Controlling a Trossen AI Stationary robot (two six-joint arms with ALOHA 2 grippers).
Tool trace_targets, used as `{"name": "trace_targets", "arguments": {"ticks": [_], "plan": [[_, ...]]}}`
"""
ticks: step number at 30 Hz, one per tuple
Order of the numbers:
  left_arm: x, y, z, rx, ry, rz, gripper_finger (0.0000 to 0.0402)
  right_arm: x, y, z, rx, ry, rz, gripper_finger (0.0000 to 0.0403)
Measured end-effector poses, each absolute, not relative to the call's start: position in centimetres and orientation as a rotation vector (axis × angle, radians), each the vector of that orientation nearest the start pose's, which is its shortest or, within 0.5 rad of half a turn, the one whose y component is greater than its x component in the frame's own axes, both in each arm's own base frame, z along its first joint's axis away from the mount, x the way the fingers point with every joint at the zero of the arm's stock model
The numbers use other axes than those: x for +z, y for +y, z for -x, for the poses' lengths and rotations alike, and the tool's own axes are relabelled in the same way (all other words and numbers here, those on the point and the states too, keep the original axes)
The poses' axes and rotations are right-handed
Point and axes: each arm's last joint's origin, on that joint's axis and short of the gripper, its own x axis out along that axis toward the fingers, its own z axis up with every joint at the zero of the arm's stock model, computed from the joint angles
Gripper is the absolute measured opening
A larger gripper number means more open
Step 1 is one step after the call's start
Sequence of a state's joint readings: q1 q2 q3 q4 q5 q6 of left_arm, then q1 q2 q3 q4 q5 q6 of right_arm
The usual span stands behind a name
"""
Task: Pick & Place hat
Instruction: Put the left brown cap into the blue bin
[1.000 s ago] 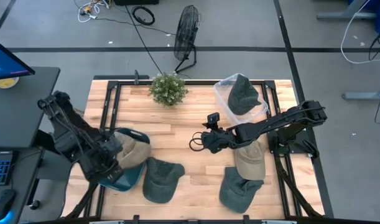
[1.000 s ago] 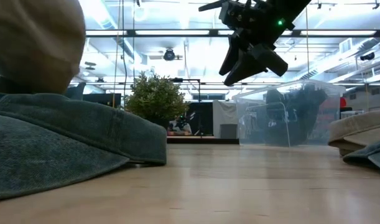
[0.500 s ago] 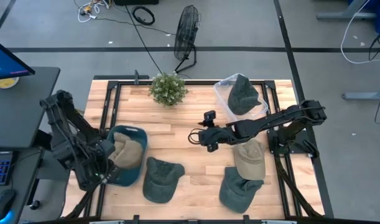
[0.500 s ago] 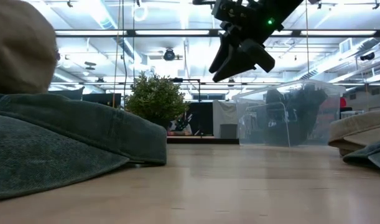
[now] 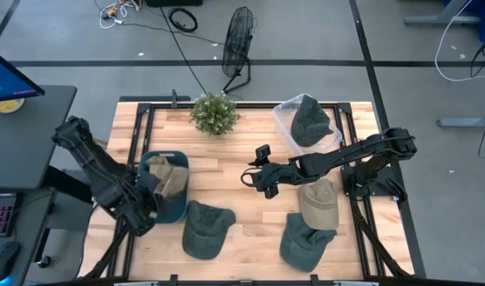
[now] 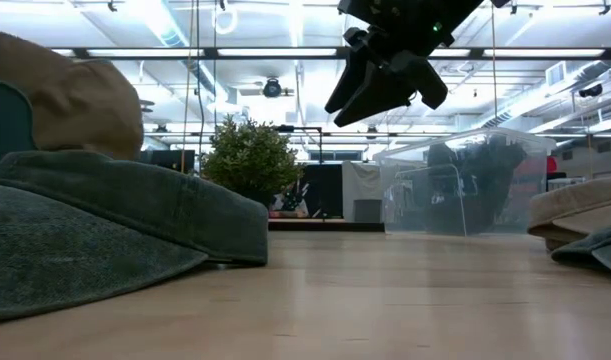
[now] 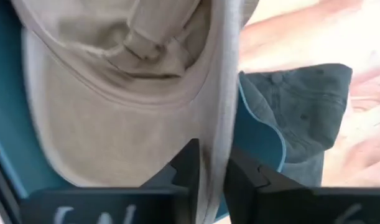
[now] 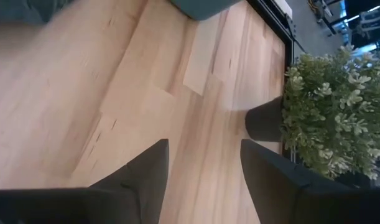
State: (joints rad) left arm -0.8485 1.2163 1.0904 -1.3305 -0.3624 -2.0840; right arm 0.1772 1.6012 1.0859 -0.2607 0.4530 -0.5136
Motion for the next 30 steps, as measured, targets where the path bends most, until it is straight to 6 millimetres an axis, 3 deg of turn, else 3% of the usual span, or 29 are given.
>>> {"name": "trace_targets", "arguments": {"ticks": [8,15,21,27,30], "plan": [[26.4,-14.4,-14.9,0.701,0.962,1.028,0.0145,23.3,4.7,-33.5,-0.055,0.801,0.753,0.0204],[28.3,-13.6,-14.8,0.743,0.965,0.988,0.0166,23.3,4.7,-33.5,-0.051,0.802,0.763,0.0204],[29.4,-12.9,-15.0,0.744,0.825,0.842,0.0118,23.3,4.8,-33.5,-0.032,0.794,0.749,0.0204],[27.0,-12.1,-16.1,0.767,0.891,0.67,0.0017,23.4,5.5,-33.7,0.166,0.72,0.646,0.0204],[26.3,-11.6,-16.8,0.832,0.853,0.587,0.0008,23.6,5.6,-33.9,0.178,0.693,0.621,0.0204]]}}
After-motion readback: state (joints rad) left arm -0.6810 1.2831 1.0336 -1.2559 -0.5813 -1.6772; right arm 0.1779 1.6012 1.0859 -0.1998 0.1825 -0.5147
